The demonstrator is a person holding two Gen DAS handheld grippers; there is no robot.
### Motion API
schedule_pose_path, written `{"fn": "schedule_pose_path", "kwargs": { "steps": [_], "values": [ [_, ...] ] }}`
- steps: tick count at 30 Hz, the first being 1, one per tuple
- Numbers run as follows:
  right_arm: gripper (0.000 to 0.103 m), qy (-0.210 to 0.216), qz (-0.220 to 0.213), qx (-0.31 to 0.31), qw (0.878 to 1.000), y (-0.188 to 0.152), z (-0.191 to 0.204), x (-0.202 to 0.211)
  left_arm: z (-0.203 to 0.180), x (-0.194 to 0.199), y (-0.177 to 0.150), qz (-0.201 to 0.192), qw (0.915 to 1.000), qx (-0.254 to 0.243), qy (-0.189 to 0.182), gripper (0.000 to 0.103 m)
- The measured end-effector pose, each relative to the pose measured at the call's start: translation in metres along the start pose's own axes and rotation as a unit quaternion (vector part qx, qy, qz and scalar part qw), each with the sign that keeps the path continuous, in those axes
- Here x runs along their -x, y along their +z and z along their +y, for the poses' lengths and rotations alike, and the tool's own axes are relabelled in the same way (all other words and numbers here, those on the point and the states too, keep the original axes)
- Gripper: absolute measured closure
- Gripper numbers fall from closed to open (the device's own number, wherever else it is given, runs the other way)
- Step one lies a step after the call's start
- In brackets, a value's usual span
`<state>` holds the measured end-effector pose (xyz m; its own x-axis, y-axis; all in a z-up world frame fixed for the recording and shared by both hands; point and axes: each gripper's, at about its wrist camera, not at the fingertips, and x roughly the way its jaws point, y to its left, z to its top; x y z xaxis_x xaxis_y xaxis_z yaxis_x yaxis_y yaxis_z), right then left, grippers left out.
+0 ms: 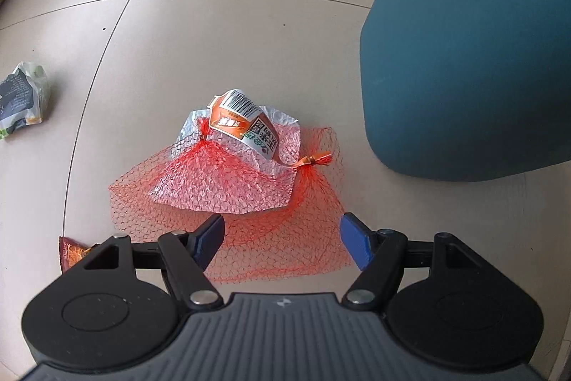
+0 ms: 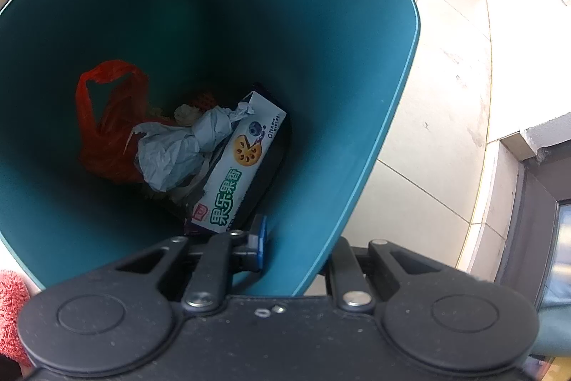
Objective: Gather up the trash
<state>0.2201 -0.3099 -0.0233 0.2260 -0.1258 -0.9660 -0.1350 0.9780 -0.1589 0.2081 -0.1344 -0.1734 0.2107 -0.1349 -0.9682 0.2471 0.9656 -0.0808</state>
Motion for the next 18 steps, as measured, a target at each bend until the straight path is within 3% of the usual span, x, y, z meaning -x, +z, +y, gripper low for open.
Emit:
{"fn": "schedule_pose_path", "kwargs": {
  "steps": [7, 9, 10, 12, 14, 18],
  "values": [
    [0.089, -0.001, 0.0, 0.001, 1.0, -0.001, 0.0, -0.001, 0.007, -0.03, 0.003, 0.018, 0.9998, 0.003, 0.012, 0.035],
    [0.089, -0.001, 0.0, 0.001, 1.0, 0.0, 0.0, -0.001, 0.012, -0.034, 0.004, 0.028, 0.9995, 0.008, 0.012, 0.054],
    [0.089, -0.002, -0.001, 0.001, 1.0, -0.001, 0.0, -0.001, 0.013, -0.035, 0.005, 0.033, 0.9993, 0.012, 0.012, 0.07],
    [0.089, -0.003, -0.001, -0.001, 1.0, -0.001, 0.0, -0.001, 0.018, -0.036, 0.005, 0.036, 0.9992, 0.017, 0.008, 0.075],
    [0.089, -0.003, -0.001, -0.002, 1.0, -0.001, 0.0, -0.001, 0.02, -0.032, 0.003, 0.032, 0.9993, 0.016, 0.015, 0.093],
    [0.09, -0.003, -0.001, -0.002, 1.0, -0.002, 0.0, -0.001, 0.03, -0.019, -0.001, 0.026, 0.9991, 0.033, 0.006, 0.098]
  ]
}}
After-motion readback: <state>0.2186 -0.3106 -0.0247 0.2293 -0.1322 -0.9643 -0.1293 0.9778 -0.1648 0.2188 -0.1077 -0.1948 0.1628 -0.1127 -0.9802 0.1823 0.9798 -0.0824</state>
